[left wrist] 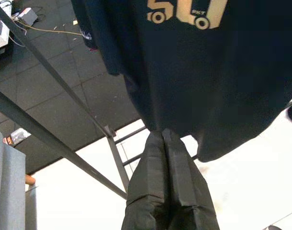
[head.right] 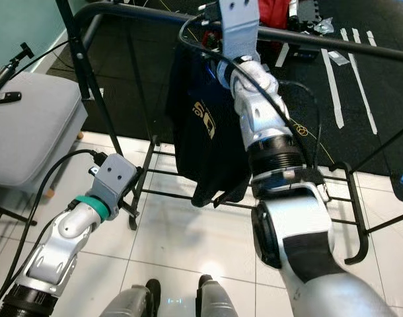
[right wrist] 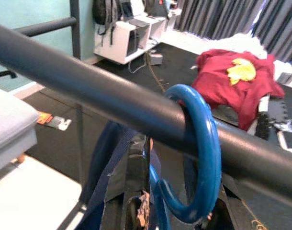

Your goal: Hang hanger

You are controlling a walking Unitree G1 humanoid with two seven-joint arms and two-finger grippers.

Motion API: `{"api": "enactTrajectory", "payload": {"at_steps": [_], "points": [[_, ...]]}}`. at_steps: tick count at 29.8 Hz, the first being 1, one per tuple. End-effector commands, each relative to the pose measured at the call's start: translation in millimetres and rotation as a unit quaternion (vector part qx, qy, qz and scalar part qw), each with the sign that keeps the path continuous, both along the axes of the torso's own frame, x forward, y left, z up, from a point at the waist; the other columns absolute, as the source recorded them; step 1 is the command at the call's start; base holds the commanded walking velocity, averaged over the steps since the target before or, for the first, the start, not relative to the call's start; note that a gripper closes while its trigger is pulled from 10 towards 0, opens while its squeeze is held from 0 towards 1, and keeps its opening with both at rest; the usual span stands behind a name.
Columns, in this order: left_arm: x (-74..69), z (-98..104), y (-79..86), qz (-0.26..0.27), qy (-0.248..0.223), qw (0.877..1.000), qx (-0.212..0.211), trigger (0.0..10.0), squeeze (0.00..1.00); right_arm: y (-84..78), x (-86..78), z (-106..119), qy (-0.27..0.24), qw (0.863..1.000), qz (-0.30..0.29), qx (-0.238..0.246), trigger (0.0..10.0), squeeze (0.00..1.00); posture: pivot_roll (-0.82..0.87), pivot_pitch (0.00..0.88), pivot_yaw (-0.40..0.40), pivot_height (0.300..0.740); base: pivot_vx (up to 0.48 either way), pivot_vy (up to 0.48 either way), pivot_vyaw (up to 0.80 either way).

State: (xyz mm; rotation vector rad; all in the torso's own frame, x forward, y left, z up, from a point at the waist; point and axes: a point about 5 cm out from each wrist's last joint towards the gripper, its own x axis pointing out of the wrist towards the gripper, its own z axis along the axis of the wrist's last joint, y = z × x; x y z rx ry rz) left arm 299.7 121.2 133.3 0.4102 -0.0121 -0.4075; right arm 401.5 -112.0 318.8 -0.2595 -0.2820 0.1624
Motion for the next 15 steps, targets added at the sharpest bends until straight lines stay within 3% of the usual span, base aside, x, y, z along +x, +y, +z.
{"api": "enactTrajectory", "payload": {"at_steps": [1,11,14,15], "points": [[-4.3,-8,2.0,0.001,0.016,1.0,0.005,10.0,0.0,3.1,-6.7,8,-0.032,0.999,-0.008,-0.009,10.0,0.0,0.01,0.17,0.027,0.74,0.0,0.0,0.0],[-3.3,-6,-1.5,-0.011,0.014,1.0,0.013,10.0,0.0,0.8,-14.1,1,-0.031,0.999,-0.021,-0.013,10.0,0.0,0.0,0.157,0.032,0.74,0.0,0.0,0.0],[-3.5,-6,-1.8,-0.014,0.012,1.0,0.02,10.0,0.0,0.4,-17.7,2,-0.021,1.0,-0.02,0.008,10.0,0.0,0.01,0.151,0.029,0.74,0.0,0.0,0.0],[-3.9,-6,-2.1,-0.017,0.01,0.999,0.025,10.0,0.0,2.0,-18.3,0,-0.001,0.999,-0.009,0.04,10.0,0.0,0.01,0.149,0.029,0.74,0.0,0.0,0.0]]}}
